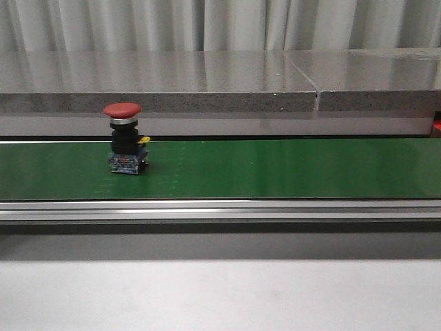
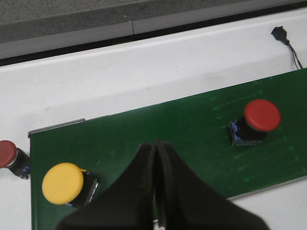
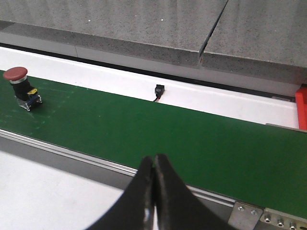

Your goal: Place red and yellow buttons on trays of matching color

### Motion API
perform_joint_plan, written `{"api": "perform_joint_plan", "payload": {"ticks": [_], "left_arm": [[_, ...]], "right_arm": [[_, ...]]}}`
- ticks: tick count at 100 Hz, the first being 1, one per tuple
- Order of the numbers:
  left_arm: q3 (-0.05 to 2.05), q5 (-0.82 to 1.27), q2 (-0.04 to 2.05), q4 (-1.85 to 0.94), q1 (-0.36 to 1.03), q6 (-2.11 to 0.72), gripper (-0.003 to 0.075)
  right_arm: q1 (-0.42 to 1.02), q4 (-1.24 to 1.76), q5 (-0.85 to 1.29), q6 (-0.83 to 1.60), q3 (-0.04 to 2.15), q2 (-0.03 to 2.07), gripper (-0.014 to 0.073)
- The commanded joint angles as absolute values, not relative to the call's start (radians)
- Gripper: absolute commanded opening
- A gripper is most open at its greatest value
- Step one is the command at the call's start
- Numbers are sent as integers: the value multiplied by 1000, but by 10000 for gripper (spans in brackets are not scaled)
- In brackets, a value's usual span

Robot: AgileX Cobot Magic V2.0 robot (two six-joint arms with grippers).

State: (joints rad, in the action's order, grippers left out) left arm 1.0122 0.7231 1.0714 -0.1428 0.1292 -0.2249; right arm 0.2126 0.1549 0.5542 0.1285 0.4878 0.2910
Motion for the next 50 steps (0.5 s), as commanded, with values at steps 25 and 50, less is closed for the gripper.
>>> {"api": "perform_joint_plan", "payload": {"ticks": [25,50], "left_arm": [[786,586,760,-182,139,-196,-21],[628,580,569,-231,139,-196,-21]], "right_arm": [[219,151,476,138,552,335,-67],[340,149,483,138,686,499,-67]]}}
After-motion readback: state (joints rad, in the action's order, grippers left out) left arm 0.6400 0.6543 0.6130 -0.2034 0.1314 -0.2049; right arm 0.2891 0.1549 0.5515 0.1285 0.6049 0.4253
